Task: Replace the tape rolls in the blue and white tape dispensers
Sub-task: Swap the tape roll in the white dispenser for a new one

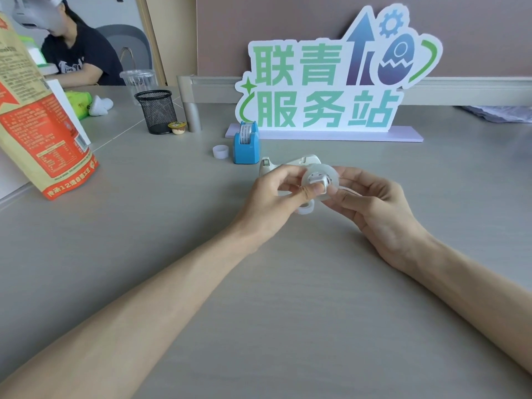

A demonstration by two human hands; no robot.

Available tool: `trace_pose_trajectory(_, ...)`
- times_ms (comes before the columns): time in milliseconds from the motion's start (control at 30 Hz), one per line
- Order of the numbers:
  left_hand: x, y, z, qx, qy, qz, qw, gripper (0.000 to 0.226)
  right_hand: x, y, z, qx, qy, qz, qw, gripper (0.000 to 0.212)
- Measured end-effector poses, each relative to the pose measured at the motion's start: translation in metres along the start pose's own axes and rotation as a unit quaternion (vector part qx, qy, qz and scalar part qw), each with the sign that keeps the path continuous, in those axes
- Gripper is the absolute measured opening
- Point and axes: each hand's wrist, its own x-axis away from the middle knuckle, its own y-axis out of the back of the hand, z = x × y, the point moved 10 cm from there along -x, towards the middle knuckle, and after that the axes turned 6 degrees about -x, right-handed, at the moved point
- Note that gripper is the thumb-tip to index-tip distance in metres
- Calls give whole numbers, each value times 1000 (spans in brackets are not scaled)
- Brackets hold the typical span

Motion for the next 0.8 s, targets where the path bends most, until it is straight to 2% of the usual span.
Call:
trace_pose_trajectory(200,1,3,2,40,11,6,999,19,2,-1,3,20,7,6,1000,43)
trace_pose_trajectory(433,2,0,7,80,33,42,995,19,4,2,11,67,38,-14,997,32)
trace_pose_trajectory(800,-2,4,11,61,25,12,998,15,8,-4,22,118,75,-27,990,26)
